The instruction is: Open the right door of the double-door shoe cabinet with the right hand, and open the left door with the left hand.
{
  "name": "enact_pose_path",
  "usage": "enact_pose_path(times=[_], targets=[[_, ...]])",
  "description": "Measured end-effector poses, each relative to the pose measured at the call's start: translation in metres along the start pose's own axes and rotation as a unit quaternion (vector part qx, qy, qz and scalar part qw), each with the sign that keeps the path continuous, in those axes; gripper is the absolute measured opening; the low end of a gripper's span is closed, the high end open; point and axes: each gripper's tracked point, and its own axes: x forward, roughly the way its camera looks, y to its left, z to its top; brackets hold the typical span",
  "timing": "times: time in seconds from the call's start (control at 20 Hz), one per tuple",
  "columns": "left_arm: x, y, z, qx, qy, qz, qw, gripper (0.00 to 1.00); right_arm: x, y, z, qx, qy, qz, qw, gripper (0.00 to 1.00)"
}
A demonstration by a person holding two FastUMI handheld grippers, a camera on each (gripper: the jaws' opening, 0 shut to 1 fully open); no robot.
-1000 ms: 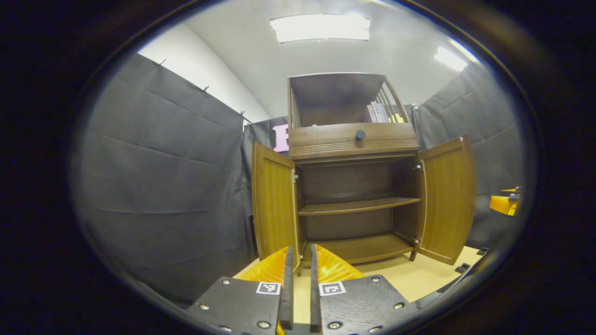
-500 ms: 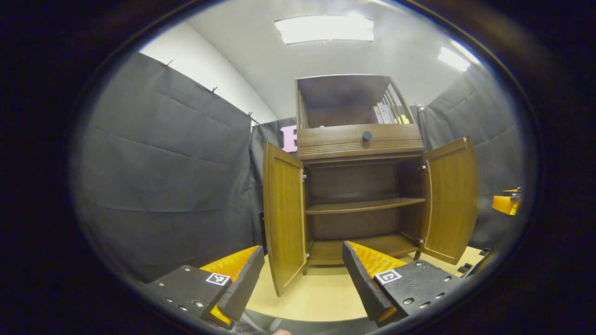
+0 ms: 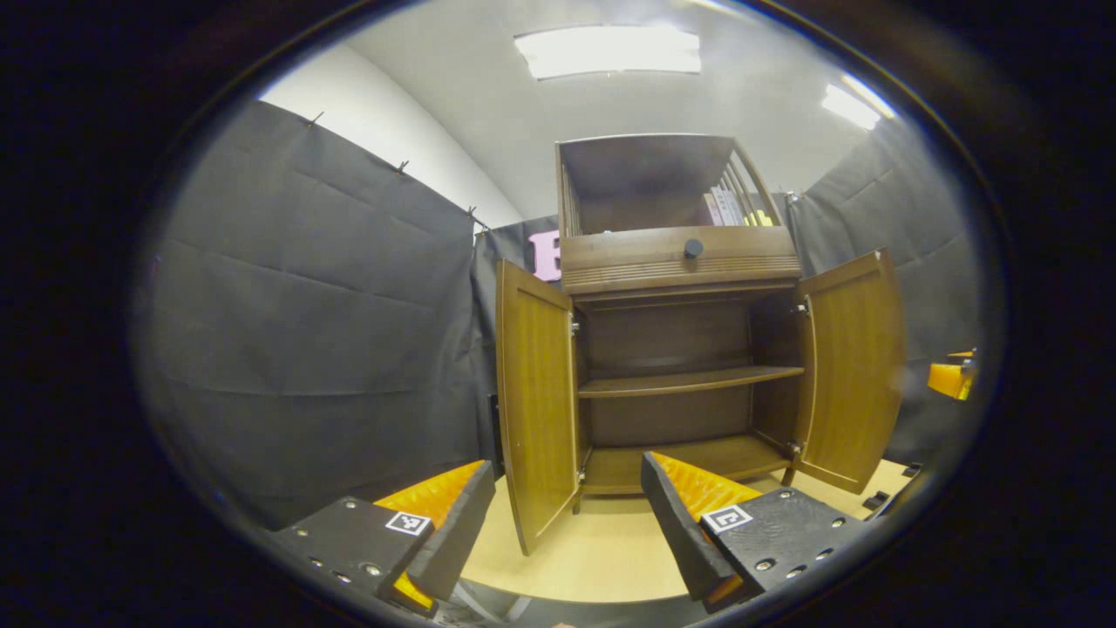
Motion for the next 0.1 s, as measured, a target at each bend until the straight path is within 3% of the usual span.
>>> enact_pose_path(times=[0.1], targets=[[0.0026, -0.0004, 0.0009, 0.001, -0.001, -0.001, 1.0, 1.0, 0.0014, -0.001, 0.0012, 0.0, -0.001, -0.001, 1.0, 0.93]])
